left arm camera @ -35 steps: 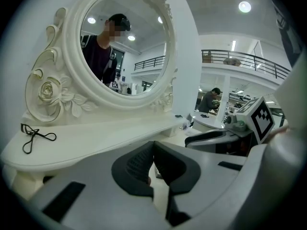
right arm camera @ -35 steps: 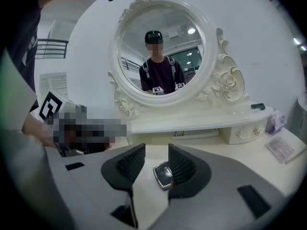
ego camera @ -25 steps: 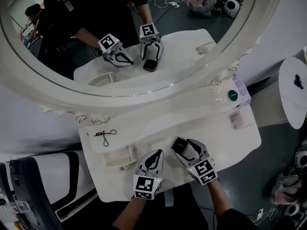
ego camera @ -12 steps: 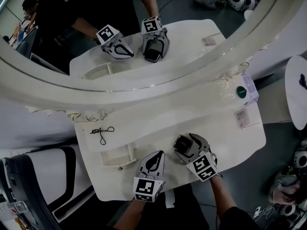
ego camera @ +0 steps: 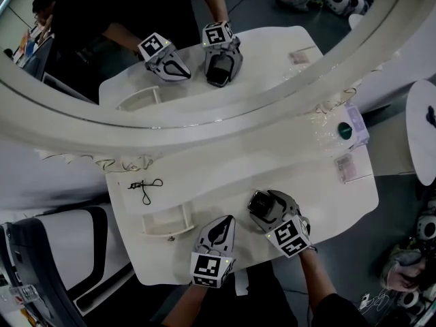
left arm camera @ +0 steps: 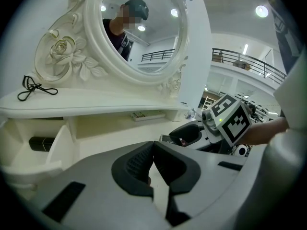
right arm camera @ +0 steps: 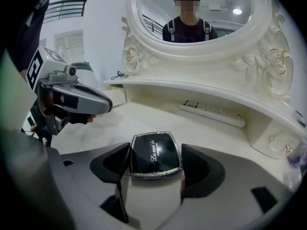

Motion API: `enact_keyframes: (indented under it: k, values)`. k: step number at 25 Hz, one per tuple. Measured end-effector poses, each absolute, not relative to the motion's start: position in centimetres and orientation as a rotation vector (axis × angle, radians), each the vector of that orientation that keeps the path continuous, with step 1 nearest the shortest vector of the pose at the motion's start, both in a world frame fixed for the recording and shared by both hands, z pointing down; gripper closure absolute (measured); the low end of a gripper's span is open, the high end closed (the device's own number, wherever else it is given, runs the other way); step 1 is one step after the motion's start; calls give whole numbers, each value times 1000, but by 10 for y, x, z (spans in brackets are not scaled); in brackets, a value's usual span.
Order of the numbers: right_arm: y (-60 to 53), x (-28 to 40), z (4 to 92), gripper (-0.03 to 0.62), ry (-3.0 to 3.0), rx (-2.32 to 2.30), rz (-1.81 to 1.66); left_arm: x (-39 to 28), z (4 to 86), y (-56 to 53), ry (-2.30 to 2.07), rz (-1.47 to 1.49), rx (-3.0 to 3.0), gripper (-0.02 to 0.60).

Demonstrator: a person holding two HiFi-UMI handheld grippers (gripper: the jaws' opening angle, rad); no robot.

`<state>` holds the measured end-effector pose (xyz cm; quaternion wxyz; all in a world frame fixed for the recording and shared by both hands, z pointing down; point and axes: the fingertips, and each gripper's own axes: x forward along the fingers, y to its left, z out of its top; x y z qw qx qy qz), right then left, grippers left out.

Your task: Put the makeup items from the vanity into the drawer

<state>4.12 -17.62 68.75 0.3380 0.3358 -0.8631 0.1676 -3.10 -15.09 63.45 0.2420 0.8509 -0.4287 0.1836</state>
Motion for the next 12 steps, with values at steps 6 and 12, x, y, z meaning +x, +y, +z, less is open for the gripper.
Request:
enact_keyframes:
  k: [6, 12]
  values:
    - [-175, 43, 680, 241, -2268, 912, 497, -32, 628, -152, -1182, 481, 2325, 566]
    - [-170, 51, 651, 241, -2296, 992, 512, -33, 611, -151, -1201, 463, 2331, 566]
